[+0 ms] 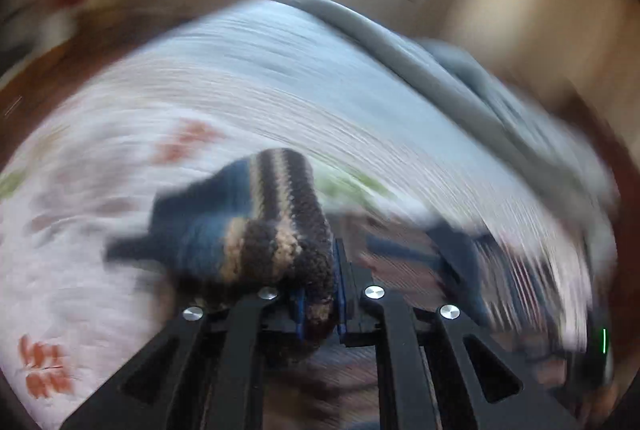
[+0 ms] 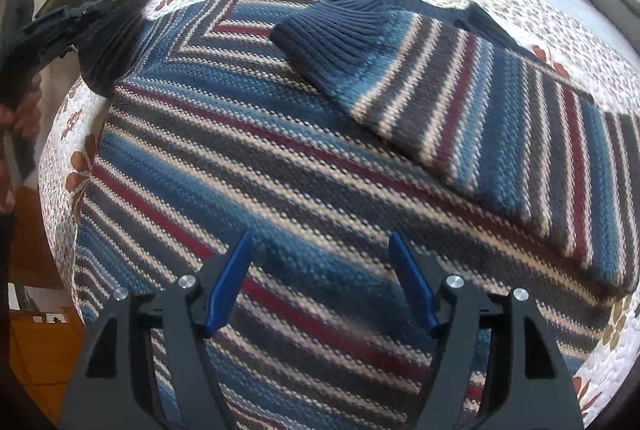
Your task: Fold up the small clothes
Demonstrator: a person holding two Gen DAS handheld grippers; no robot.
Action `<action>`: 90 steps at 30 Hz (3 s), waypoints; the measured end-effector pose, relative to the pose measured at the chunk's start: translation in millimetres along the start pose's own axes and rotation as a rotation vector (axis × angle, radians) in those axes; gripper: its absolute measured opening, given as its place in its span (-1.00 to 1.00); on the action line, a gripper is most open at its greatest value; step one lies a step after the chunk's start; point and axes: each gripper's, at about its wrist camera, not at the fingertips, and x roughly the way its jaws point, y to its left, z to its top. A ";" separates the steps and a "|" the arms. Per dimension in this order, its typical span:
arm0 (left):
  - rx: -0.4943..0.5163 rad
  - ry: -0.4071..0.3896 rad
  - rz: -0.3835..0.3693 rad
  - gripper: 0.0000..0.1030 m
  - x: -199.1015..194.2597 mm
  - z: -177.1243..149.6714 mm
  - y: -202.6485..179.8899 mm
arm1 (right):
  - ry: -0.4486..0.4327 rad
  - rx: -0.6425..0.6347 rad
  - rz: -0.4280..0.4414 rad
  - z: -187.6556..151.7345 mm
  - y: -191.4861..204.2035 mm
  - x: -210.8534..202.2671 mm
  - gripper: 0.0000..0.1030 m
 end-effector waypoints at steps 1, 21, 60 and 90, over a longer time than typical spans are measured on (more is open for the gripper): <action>0.094 0.059 -0.061 -0.74 8.0 -9.3 -31.3 | 0.000 0.007 -0.002 -1.5 -2.6 -0.6 0.37; -0.097 0.133 0.019 0.01 -6.0 -22.6 19.5 | 0.007 0.152 0.171 52.3 -7.6 -9.9 0.40; 0.020 0.228 -0.001 0.11 52.9 -55.0 -82.3 | -0.243 0.443 0.325 -6.5 -169.9 -34.0 0.24; -0.107 0.122 0.066 0.20 -5.1 -44.4 -12.0 | -0.034 -0.266 0.534 0.1 106.1 -14.9 -0.12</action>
